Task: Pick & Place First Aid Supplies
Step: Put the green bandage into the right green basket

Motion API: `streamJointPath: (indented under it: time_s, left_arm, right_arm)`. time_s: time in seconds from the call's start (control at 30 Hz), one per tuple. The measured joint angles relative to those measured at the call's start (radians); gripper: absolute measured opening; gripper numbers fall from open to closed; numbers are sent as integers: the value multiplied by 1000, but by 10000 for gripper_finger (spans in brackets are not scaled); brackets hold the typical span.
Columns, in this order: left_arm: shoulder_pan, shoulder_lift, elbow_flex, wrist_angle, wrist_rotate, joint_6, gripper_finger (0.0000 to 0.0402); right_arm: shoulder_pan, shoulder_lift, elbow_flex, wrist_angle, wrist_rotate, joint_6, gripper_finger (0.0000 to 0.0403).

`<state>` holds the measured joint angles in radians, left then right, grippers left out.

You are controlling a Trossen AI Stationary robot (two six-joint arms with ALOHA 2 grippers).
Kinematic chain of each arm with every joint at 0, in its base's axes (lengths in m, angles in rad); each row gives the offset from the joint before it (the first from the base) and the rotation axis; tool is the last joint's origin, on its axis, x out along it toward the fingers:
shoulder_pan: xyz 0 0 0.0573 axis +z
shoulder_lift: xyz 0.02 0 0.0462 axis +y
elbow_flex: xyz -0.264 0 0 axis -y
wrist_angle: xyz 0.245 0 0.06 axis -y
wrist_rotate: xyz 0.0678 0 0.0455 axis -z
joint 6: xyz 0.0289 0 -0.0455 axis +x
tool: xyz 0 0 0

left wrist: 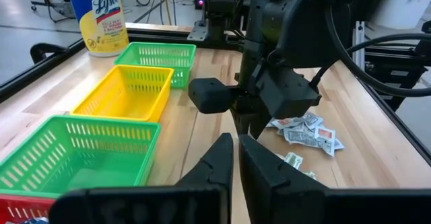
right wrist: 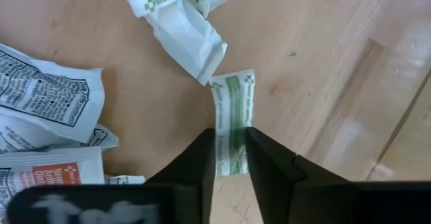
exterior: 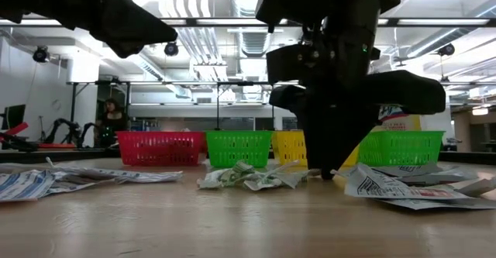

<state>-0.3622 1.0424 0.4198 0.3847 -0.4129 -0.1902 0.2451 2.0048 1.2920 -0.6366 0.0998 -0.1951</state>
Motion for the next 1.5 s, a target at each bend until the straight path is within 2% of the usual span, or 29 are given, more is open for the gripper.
streamJointPath:
  time_s: [0.33,0.53,0.63,0.9,1.07,1.23,1.5]
  left_arm:
    - [0,0,0,0,2,-3,23]
    - [-1,0,0,-1,2,-5,23]
    - [-1,0,0,-3,2,-9,23]
    - [-1,0,0,-3,3,-18,23]
    - [-1,0,0,-3,10,-22,23]
    - [-2,0,0,-3,11,-30,23]
    - [-2,0,0,-3,12,-32,23]
  right_arm:
    - [-6,-9,27,-41,31,1,13]
    - [-5,-67,30,-112,46,10,8]
    - [-8,-122,30,-176,81,63,8]
    - [-29,-319,28,-446,299,369,8]
    - [-96,-421,-3,-536,327,524,8]
    - [-210,-497,-62,-539,318,607,8]
    - [-417,-564,-191,-497,185,720,8]
